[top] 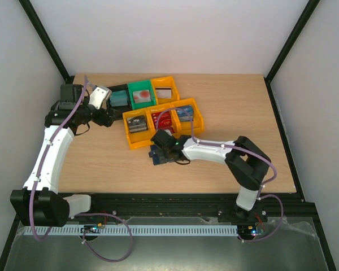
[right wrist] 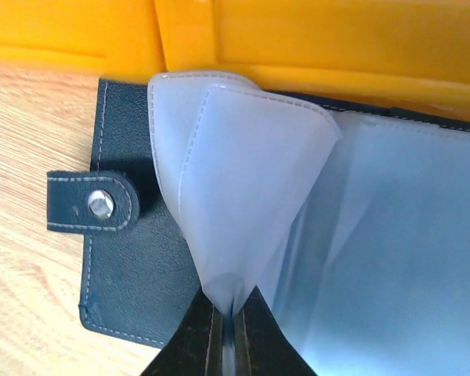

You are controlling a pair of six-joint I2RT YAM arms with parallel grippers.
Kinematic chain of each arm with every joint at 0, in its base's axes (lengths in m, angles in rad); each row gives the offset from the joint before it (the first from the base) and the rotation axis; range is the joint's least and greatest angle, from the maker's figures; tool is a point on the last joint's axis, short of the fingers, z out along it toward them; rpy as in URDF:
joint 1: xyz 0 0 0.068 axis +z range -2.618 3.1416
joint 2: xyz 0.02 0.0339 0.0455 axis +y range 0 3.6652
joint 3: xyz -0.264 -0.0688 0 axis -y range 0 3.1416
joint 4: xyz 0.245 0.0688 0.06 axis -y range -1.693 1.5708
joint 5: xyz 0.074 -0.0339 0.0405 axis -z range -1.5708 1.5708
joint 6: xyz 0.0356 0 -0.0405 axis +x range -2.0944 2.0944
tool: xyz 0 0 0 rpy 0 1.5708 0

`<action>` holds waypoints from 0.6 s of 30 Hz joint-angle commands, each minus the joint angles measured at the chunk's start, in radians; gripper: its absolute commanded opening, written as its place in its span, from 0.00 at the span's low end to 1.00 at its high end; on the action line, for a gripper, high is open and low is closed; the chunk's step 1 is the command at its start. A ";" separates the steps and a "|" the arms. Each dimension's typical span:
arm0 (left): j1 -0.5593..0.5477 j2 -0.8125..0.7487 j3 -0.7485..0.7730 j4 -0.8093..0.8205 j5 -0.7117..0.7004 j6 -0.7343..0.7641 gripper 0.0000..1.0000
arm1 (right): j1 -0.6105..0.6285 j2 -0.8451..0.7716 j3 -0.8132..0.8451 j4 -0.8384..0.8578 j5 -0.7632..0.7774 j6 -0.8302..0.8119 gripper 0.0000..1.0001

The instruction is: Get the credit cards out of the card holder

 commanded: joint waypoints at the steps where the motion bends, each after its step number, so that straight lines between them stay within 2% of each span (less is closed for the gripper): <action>1: 0.008 0.000 -0.003 -0.006 0.008 -0.012 0.91 | -0.063 -0.123 -0.045 0.071 -0.135 -0.034 0.01; 4: 0.008 0.001 -0.004 -0.007 0.014 -0.011 0.91 | -0.132 -0.203 -0.099 0.169 -0.361 -0.020 0.02; 6: 0.008 0.001 -0.005 -0.005 0.016 -0.014 0.91 | -0.176 -0.235 -0.133 0.215 -0.438 0.008 0.02; 10: 0.008 0.001 -0.008 -0.004 0.015 -0.014 0.91 | -0.194 -0.233 -0.140 0.173 -0.386 0.021 0.02; 14: 0.008 0.002 -0.018 0.003 0.011 -0.014 0.91 | -0.194 -0.210 -0.164 0.193 -0.406 0.051 0.03; 16: 0.010 0.002 -0.027 0.010 0.006 -0.014 0.92 | -0.193 -0.206 -0.176 0.205 -0.421 0.064 0.13; 18: 0.014 0.004 -0.039 0.020 -0.001 -0.012 0.92 | -0.193 -0.203 -0.172 0.190 -0.414 0.060 0.31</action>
